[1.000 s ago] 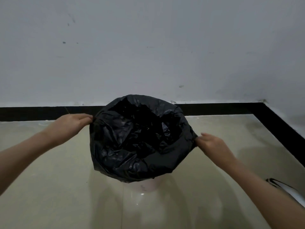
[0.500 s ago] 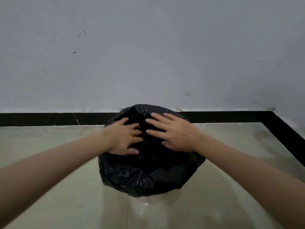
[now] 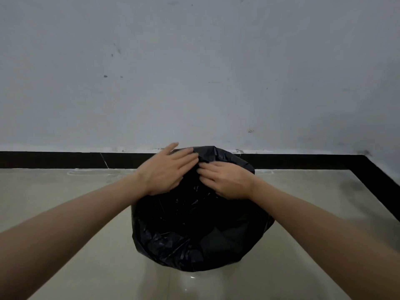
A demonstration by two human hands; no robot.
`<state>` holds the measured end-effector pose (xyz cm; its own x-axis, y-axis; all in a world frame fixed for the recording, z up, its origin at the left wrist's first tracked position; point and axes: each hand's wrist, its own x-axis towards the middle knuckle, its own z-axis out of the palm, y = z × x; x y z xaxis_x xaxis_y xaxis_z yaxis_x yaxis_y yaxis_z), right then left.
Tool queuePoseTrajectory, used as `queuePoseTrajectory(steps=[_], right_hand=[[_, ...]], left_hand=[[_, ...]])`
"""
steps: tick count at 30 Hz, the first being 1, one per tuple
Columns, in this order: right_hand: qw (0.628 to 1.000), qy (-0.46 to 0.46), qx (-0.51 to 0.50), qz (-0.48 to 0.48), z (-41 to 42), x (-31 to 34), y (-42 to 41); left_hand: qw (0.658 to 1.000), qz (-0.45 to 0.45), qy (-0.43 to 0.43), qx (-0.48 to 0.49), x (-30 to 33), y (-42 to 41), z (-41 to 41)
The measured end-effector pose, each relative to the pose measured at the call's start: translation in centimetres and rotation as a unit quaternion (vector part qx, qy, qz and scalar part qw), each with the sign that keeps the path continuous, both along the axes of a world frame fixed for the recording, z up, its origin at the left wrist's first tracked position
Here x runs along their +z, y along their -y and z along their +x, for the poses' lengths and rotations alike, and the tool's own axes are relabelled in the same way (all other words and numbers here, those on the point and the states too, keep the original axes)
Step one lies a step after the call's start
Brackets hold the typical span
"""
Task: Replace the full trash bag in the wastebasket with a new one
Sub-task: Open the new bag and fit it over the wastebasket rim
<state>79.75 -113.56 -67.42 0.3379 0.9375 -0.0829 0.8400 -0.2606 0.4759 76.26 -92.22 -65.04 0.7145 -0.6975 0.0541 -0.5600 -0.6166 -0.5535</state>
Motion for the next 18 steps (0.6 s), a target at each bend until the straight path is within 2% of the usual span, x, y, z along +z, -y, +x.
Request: queuePoseTrajectory(steps=[1, 3, 6, 8, 11, 12, 15, 18], right_hand=[[0.999, 0.035, -0.030, 0.020, 0.4, 0.2, -0.1], [0.994, 0.062, -0.087, 0.031, 0.8, 0.0, -0.6], [0.984, -0.015, -0.169, -0.049, 0.9, -1.1, -1.1], [0.968, -0.051, -0.226, -0.095, 0.8, -1.6, -1.0], [0.955, -0.082, -0.254, -0.131, 0.1, -1.2, -0.6], [0.958, -0.096, -0.246, -0.112, -0.5, -0.6, -0.5], [0.962, -0.187, -0.199, 0.033, -4.3, 2.9, -0.1], [0.922, -0.336, -0.170, 0.087, -9.3, 5.4, 0.6]], left_hand=[[0.999, 0.012, 0.017, 0.027, 0.2, 0.0, 0.4], [0.994, 0.067, -0.027, 0.084, 0.3, 0.2, 0.7], [0.977, 0.129, -0.089, 0.142, -0.6, 0.0, 1.3], [0.968, 0.158, -0.098, 0.169, -1.3, -0.2, 1.5], [0.959, 0.204, -0.096, 0.170, -1.0, 0.4, 0.9], [0.965, 0.179, -0.100, 0.163, -0.7, 0.6, 0.6], [0.984, 0.022, -0.147, 0.101, 1.4, 0.5, -1.8], [0.951, -0.085, -0.295, 0.044, 3.3, -0.5, -6.4]])
